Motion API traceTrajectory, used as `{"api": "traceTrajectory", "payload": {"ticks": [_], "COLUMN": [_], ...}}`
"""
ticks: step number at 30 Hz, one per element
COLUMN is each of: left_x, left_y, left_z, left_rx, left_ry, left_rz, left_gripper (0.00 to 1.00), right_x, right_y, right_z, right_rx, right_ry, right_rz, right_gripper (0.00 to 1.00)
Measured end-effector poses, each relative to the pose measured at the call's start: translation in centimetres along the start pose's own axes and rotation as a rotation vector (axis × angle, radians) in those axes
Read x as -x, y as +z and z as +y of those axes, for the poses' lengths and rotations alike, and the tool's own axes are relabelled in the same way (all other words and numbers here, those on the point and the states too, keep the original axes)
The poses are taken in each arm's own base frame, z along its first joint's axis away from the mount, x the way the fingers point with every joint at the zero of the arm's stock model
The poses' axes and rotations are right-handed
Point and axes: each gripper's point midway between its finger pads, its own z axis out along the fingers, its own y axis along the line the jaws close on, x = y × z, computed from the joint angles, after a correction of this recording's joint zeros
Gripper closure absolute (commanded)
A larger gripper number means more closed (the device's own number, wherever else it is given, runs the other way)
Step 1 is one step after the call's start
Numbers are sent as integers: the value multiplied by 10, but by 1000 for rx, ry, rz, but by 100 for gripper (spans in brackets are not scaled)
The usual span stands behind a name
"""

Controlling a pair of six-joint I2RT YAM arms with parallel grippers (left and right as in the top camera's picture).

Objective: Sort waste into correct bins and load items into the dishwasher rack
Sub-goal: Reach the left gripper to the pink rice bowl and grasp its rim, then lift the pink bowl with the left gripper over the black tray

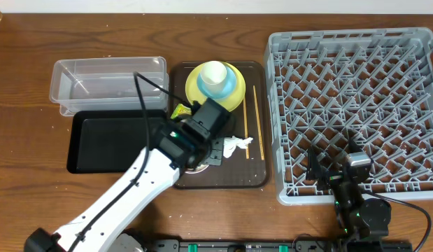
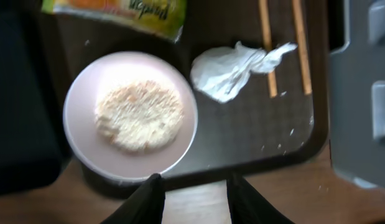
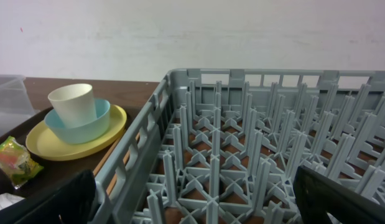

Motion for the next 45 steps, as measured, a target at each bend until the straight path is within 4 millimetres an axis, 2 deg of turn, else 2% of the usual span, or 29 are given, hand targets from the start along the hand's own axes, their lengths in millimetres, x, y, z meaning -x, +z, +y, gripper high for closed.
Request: {"api": "traceTrajectory", "payload": {"ticks": [4,11,16,18,26,30,33,40,45], "left_x": [-1,-13,-11,-14,-22,-24,-24,-24,-18], "left_y": [19,61,80,87,115,119,119,116,100], "left_z": [-5,4,3,4,8,9,9,11,8], "left_rx": [8,84,101,113,157,163,163,171,146], "left_ry": [15,23,25,23,21,16,16,18,14], "left_rz": [1,83,97,114,170,178,178,178,140], "left_gripper": [64,64,66,71,75,86,91,94,94], "right_x": [0,0,0,0,0,0,0,0,0], "right_y": [0,0,0,0,0,0,0,0,0], "right_z": [0,0,0,0,0,0,0,0,0], "right_rx": [0,0,0,0,0,0,0,0,0], "right_ry": [0,0,0,0,0,0,0,0,0], "right_rz": [0,0,0,0,0,0,0,0,0], "right_gripper": [1,1,1,1,1,1,1,1,1]}}
